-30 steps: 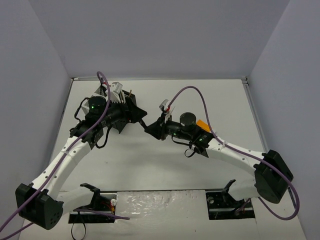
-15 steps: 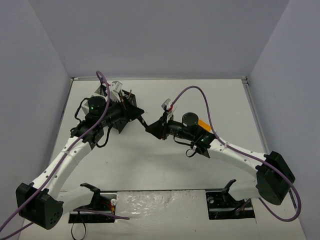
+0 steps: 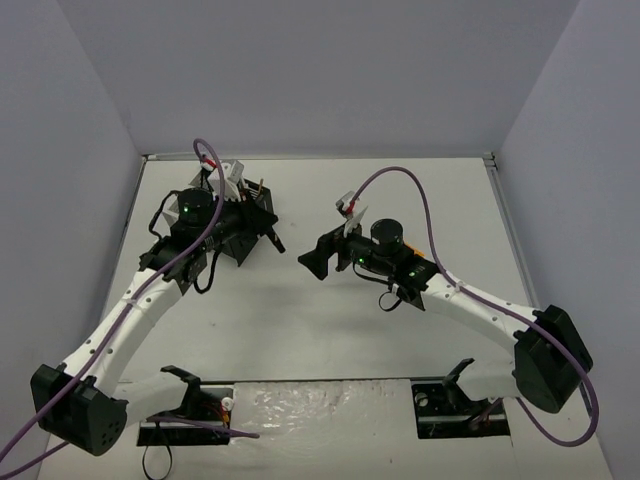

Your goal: Organize the makeup

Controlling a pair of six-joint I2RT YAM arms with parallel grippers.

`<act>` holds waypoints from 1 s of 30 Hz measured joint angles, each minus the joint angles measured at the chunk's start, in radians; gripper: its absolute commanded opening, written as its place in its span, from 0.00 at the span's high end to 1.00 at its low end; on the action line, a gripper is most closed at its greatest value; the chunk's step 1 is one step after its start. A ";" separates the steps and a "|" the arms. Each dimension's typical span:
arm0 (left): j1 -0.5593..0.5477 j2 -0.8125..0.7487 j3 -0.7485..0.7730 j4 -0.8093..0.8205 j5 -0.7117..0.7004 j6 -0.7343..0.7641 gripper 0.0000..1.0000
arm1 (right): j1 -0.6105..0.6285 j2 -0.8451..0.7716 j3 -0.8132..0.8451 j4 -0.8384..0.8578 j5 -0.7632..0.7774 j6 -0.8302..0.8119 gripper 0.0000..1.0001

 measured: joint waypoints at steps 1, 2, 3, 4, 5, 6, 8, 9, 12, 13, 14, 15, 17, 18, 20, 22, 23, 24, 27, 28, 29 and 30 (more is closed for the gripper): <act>0.001 0.007 0.021 -0.018 -0.049 0.027 1.00 | -0.011 -0.006 0.000 -0.026 0.019 -0.007 0.01; 0.005 0.015 0.042 -0.027 -0.098 0.051 1.00 | -0.023 -0.016 -0.001 -0.049 0.039 -0.013 0.01; 0.011 0.025 0.063 -0.032 -0.147 0.075 1.00 | -0.037 -0.027 -0.002 -0.070 0.062 -0.019 0.01; 0.020 0.035 0.082 -0.031 -0.194 0.097 1.00 | -0.052 -0.043 -0.005 -0.089 0.089 -0.024 0.01; 0.031 0.046 0.099 -0.028 -0.238 0.116 1.00 | -0.067 -0.061 -0.008 -0.110 0.116 -0.029 0.01; 0.049 0.063 0.113 -0.017 -0.276 0.134 1.00 | -0.079 -0.080 -0.011 -0.127 0.143 -0.034 0.01; 0.090 0.096 0.126 0.014 -0.331 0.159 1.00 | -0.100 -0.115 -0.014 -0.161 0.197 -0.044 0.01; 0.110 0.115 0.127 0.031 -0.354 0.168 1.00 | -0.110 -0.133 -0.015 -0.179 0.227 -0.048 0.01; 0.166 0.185 0.126 0.071 -0.403 0.187 1.00 | -0.115 -0.158 -0.015 -0.202 0.272 -0.054 0.01; 0.181 0.210 0.126 0.084 -0.409 0.194 1.00 | -0.115 -0.164 -0.016 -0.211 0.287 -0.056 0.01; 0.194 0.236 0.125 0.100 -0.413 0.202 1.00 | -0.115 -0.169 -0.019 -0.218 0.299 -0.058 0.01; 0.204 0.261 0.125 0.121 -0.415 0.209 1.00 | -0.116 -0.174 -0.023 -0.223 0.308 -0.060 0.01; 0.216 0.318 0.124 0.160 -0.418 0.224 1.00 | -0.116 -0.182 -0.036 -0.238 0.322 -0.063 0.01; 0.220 0.344 0.122 0.177 -0.418 0.232 1.00 | -0.117 -0.185 -0.042 -0.245 0.329 -0.063 0.01; 0.226 0.392 0.119 0.208 -0.421 0.245 1.00 | -0.118 -0.190 -0.053 -0.262 0.350 -0.064 0.01; 0.226 0.424 0.111 0.233 -0.425 0.257 1.00 | -0.122 -0.196 -0.061 -0.278 0.368 -0.067 0.01; 0.226 0.433 0.104 0.244 -0.431 0.262 1.00 | -0.123 -0.199 -0.064 -0.285 0.380 -0.067 0.01; 0.226 0.440 0.096 0.255 -0.437 0.267 1.00 | -0.124 -0.203 -0.065 -0.292 0.392 -0.067 0.01; 0.226 0.450 0.074 0.292 -0.453 0.284 0.99 | -0.133 -0.212 -0.066 -0.309 0.432 -0.064 0.01; 0.226 0.454 0.072 0.299 -0.457 0.289 0.98 | -0.137 -0.214 -0.066 -0.314 0.443 -0.061 0.01; 0.226 0.458 0.072 0.306 -0.462 0.293 0.96 | -0.140 -0.214 -0.066 -0.320 0.453 -0.058 0.01; 0.226 0.461 0.069 0.316 -0.469 0.298 0.95 | -0.145 -0.215 -0.066 -0.327 0.460 -0.055 0.01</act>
